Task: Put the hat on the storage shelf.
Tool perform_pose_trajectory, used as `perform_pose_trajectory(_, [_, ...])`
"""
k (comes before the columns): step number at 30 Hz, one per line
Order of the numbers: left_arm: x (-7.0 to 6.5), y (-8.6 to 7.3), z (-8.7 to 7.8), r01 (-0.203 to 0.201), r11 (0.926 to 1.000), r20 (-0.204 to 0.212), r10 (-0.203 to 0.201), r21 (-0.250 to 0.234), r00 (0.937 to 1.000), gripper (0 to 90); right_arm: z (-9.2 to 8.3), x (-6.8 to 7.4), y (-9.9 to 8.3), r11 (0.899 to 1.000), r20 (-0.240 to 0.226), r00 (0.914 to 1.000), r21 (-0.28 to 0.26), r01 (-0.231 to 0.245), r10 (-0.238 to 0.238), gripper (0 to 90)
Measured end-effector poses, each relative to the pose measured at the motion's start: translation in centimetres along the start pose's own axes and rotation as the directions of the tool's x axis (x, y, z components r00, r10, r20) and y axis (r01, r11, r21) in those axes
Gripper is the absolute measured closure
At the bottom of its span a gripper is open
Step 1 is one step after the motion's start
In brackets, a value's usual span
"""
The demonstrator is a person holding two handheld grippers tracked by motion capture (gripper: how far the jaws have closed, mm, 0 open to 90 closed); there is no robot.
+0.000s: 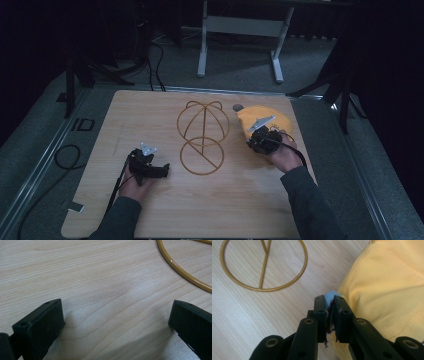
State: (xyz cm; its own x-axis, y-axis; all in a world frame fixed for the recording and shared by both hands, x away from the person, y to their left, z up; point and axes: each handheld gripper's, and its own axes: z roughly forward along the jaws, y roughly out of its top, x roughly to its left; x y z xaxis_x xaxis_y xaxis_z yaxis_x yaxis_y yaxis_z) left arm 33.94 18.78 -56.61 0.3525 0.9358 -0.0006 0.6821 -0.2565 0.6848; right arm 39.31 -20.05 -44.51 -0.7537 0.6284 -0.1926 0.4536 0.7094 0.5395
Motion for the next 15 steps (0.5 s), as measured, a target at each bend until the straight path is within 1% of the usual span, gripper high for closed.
perform_pose_trajectory(6, [0.0,0.0,0.0,0.002,1.0,0.0,-0.002,-0.002,1.0,0.1,-1.4,0.0,0.3,1.0,-0.016,0.9998,-0.008,0.008,-0.008,81.6])
perform_pose_trajectory(15, [0.0,0.0,0.0,0.002,1.0,0.0,-0.002,-0.002,1.0,0.1,-3.0,-0.3,0.4,0.999,-0.005,0.9996,0.019,0.03,-0.029,81.3])
